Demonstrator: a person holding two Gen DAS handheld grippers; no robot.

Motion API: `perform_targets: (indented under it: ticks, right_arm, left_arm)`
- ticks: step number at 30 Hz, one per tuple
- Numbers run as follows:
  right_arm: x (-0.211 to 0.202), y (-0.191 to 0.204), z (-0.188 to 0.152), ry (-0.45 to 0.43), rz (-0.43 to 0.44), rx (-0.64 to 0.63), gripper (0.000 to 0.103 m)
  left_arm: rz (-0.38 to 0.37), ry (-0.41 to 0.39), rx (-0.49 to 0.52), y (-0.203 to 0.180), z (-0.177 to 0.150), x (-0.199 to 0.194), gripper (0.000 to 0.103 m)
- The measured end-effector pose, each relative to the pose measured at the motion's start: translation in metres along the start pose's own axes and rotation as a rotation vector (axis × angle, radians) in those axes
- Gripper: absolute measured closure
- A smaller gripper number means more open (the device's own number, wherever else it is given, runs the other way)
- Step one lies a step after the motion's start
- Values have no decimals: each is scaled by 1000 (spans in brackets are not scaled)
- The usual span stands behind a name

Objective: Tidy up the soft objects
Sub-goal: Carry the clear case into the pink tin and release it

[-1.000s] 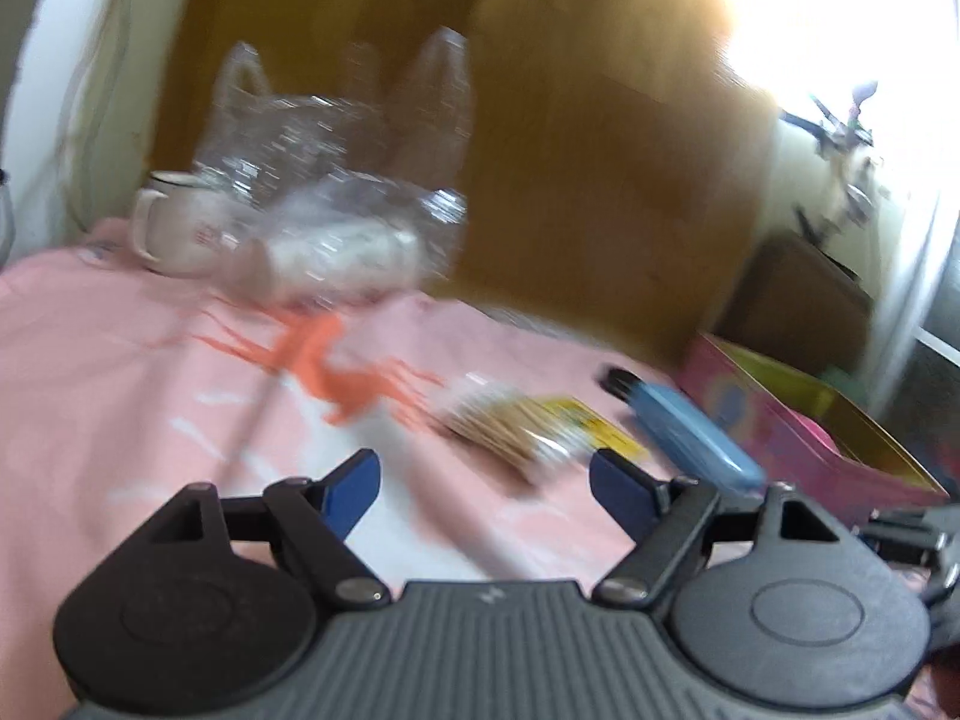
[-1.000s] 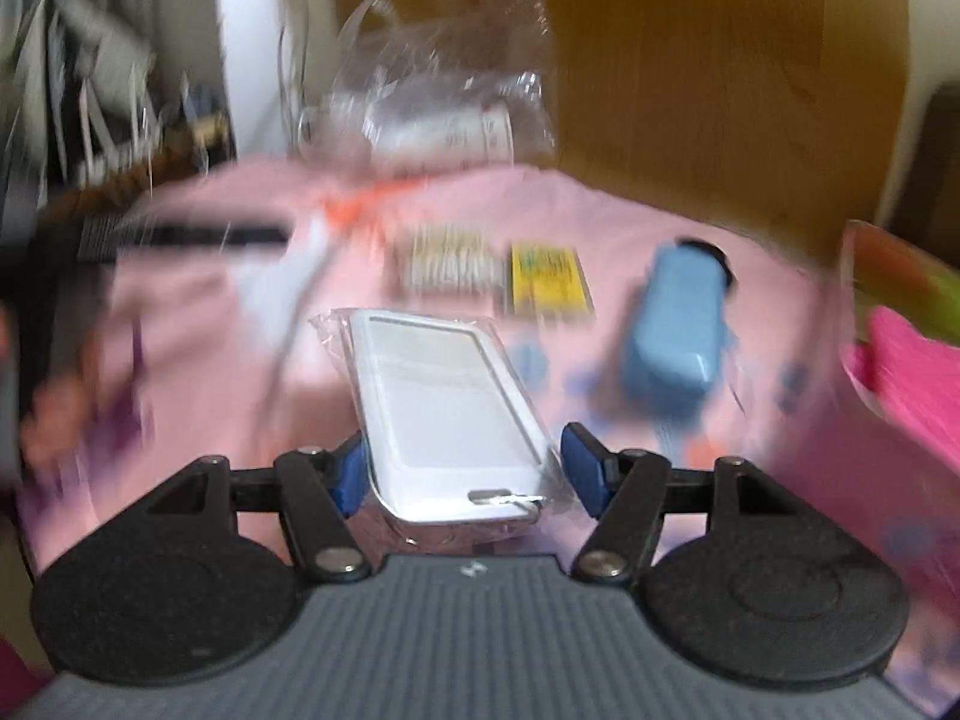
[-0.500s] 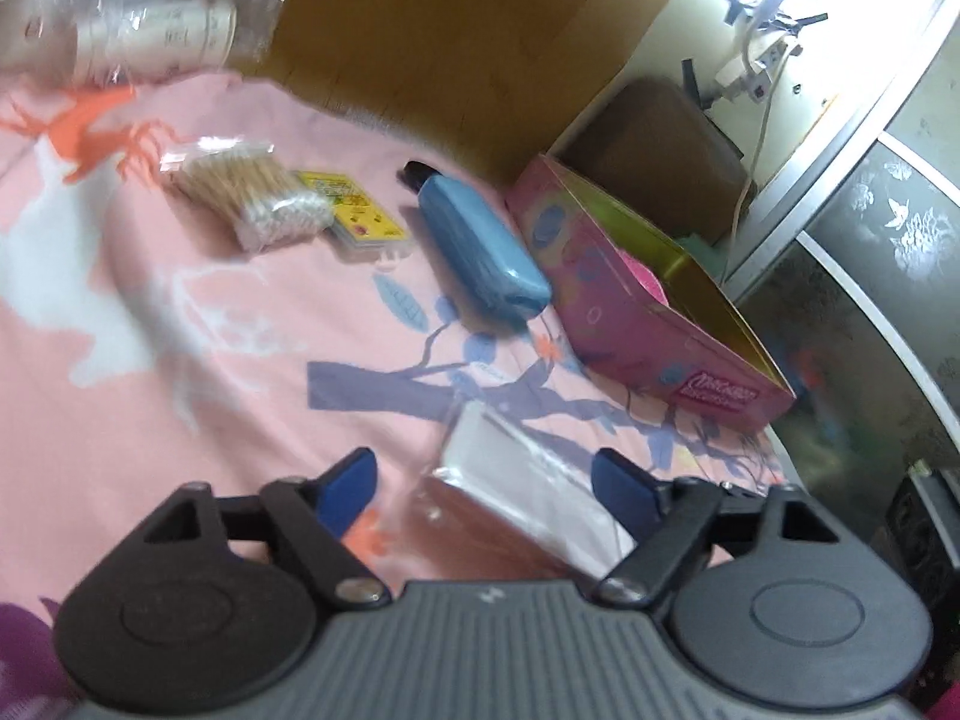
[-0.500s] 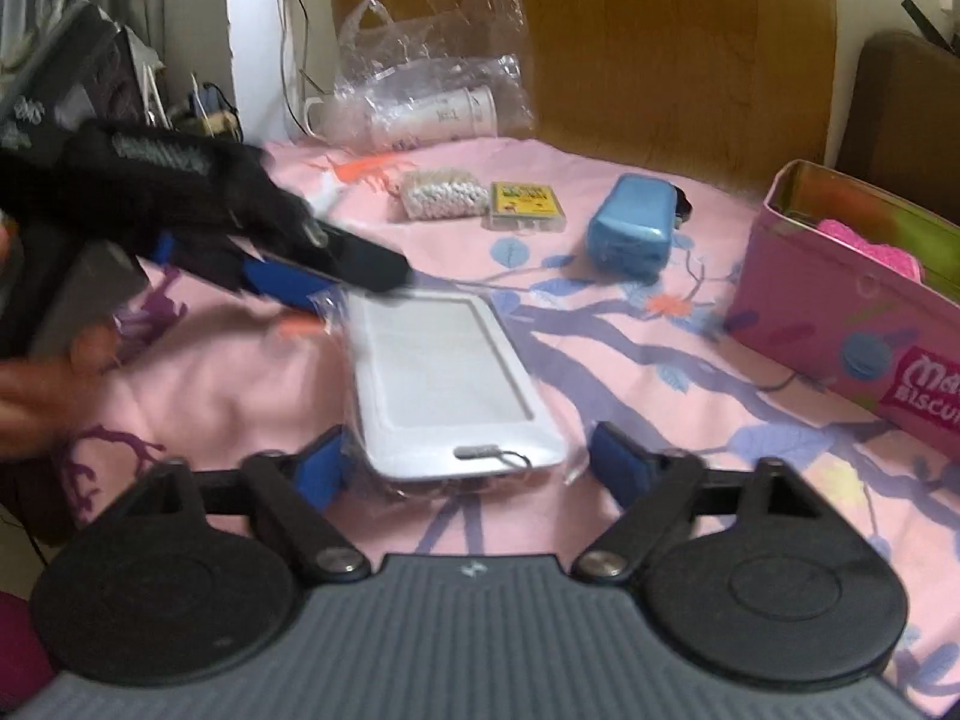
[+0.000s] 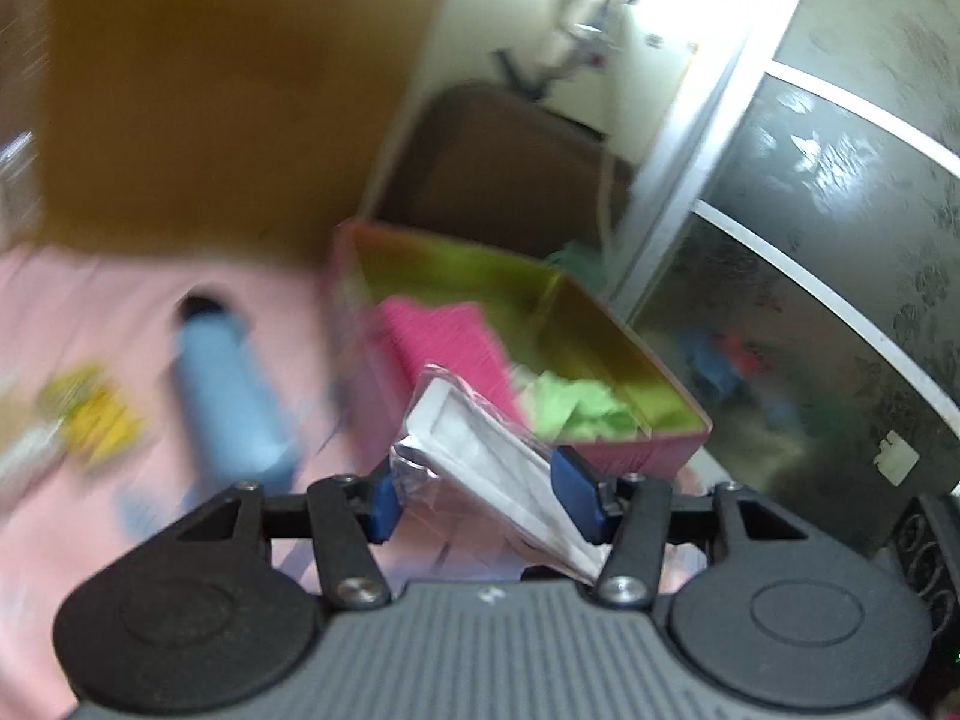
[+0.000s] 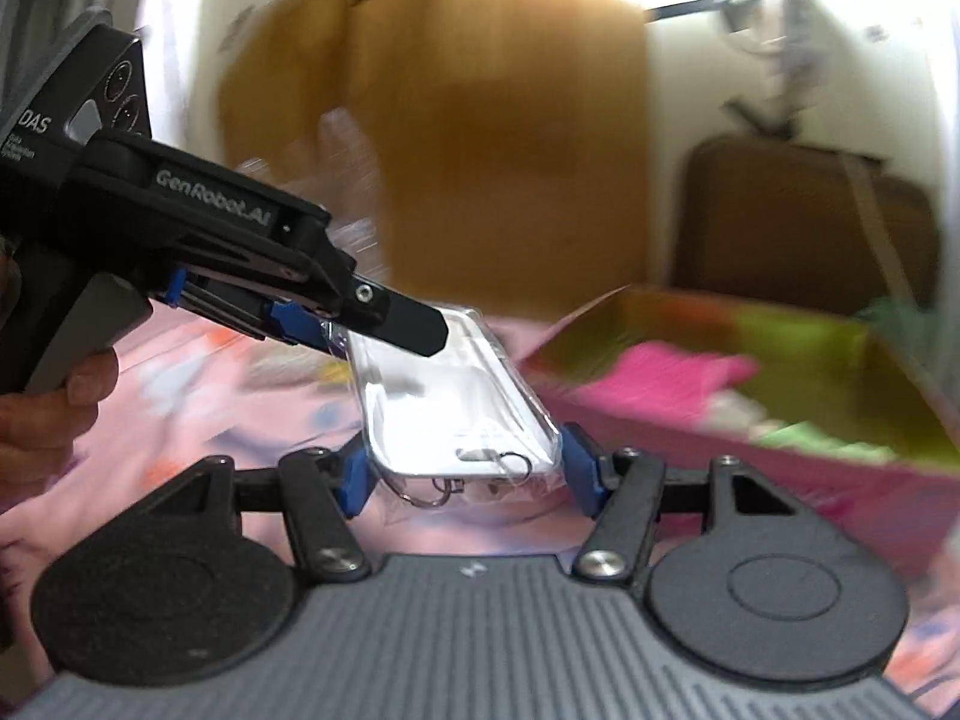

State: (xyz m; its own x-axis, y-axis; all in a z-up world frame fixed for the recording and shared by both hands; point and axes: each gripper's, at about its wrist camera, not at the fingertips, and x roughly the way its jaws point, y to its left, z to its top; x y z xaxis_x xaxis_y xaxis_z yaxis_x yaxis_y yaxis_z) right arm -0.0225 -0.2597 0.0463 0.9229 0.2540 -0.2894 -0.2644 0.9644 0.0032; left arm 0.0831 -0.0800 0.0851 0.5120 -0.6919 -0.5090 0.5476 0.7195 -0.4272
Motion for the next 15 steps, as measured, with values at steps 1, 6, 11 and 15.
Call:
perform_targets:
  ticks: [1, 6, 11, 15]
  right_arm:
    - [1, -12, 5, -7, -28, 7, 38]
    - [19, -78, 20, 12, -138, 90, 38]
    - [62, -122, 27, 66, -291, 107, 30]
    - [87, -140, 26, 96, -469, 57, 26]
  left_arm:
    - [-5, -4, 32, -11, 9, 13, 53]
    - [-35, 32, 111, -50, 49, 89, 52]
    - [38, 50, 172, -72, 74, 159, 28]
    - [153, 57, 204, -76, 79, 192, 30]
